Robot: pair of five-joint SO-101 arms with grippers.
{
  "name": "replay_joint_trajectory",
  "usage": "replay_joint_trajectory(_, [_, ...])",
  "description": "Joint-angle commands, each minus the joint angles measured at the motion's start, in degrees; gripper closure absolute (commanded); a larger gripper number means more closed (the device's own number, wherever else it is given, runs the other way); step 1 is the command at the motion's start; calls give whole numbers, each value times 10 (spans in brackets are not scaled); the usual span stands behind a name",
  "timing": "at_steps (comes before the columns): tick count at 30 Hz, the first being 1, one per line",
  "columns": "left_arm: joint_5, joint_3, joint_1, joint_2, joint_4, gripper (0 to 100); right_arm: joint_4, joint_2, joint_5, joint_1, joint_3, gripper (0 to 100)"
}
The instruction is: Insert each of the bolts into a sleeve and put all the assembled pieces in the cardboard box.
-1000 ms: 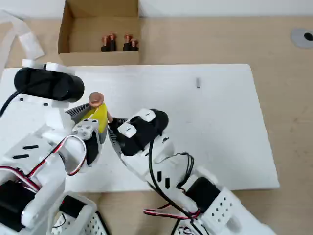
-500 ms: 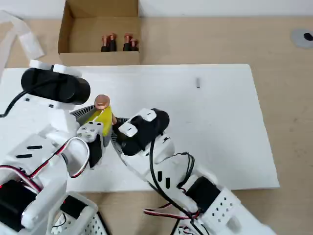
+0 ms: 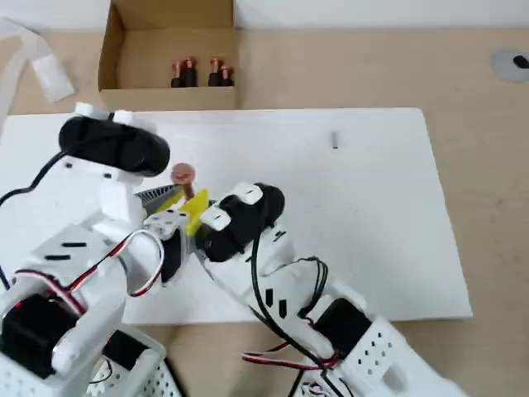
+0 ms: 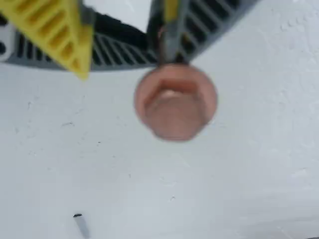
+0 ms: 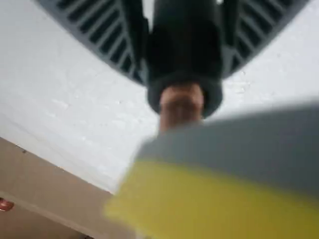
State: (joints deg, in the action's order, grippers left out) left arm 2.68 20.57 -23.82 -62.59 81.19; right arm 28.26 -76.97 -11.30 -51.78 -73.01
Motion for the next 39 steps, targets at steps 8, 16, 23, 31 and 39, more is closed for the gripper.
replay_joint_trajectory(8, [1,-48,5,0,32,831,-13,8,2,-2,39,989])
replay_joint_trajectory(16, [0,-189,77,3,111,781,-13,163,1,38,172,989])
replay_joint_trajectory(23, [-4,-251,240,-1,121,786,-15,400,5,97,406,989])
replay_joint_trajectory(31, [-4,-71,465,0,41,786,-18,795,18,186,800,989])
replay_joint_trajectory(39, [-3,127,507,-1,-120,786,-17,1200,18,226,1253,989])
